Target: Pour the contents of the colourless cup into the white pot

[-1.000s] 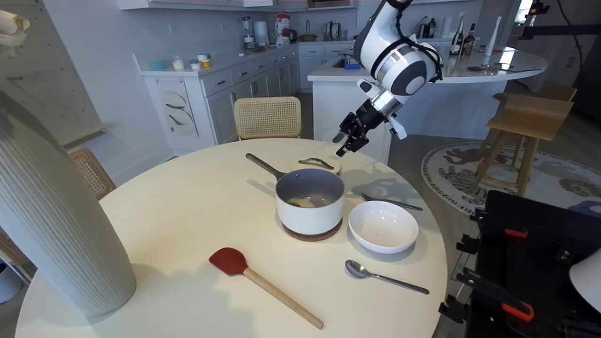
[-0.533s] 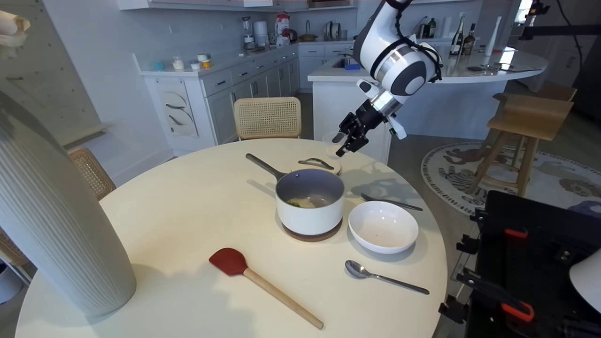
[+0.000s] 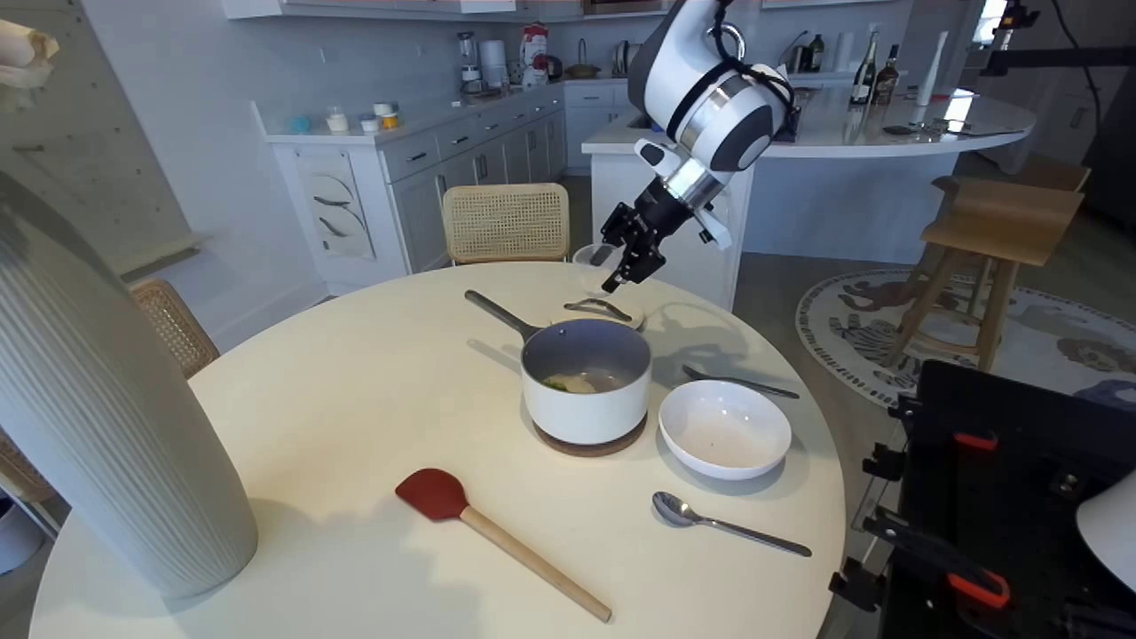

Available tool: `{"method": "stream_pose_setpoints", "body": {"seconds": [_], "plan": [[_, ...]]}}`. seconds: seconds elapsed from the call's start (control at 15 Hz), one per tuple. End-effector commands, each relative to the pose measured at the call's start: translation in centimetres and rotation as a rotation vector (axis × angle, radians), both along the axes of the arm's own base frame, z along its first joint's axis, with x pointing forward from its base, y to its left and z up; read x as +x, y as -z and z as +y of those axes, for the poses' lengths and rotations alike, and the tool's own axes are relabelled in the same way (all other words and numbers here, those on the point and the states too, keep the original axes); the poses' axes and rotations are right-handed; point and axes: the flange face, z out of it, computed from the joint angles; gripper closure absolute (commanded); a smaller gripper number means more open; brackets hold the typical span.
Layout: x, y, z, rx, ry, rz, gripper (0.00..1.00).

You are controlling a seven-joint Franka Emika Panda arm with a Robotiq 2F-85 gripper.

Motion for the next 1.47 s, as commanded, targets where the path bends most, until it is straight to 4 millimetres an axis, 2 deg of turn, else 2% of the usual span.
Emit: {"method": "stream_pose_setpoints", "body": {"seconds": [0.0, 0.33, 0.6, 0.87, 1.07, 1.13, 1.4], "plan": [[0.7, -1.7, 1.1, -0.086, -0.029, -0.012, 0.61], [1.7, -3.1, 2.9, -0.200, -0.087, -0.028, 0.61], [2.6, -3.1, 4.3, -0.248, -0.134, -0.032, 0.61], [2.6, -3.2, 4.8, -0.304, -0.139, -0.038, 0.61], [2.4, -3.3, 5.0, -0.412, -0.139, -0.066, 0.61], [3.5, -4.8, 5.5, -0.443, -0.136, -0.080, 0.61], [4.3, -5.5, 7.3, -0.529, -0.163, -0.102, 0.61]]}}
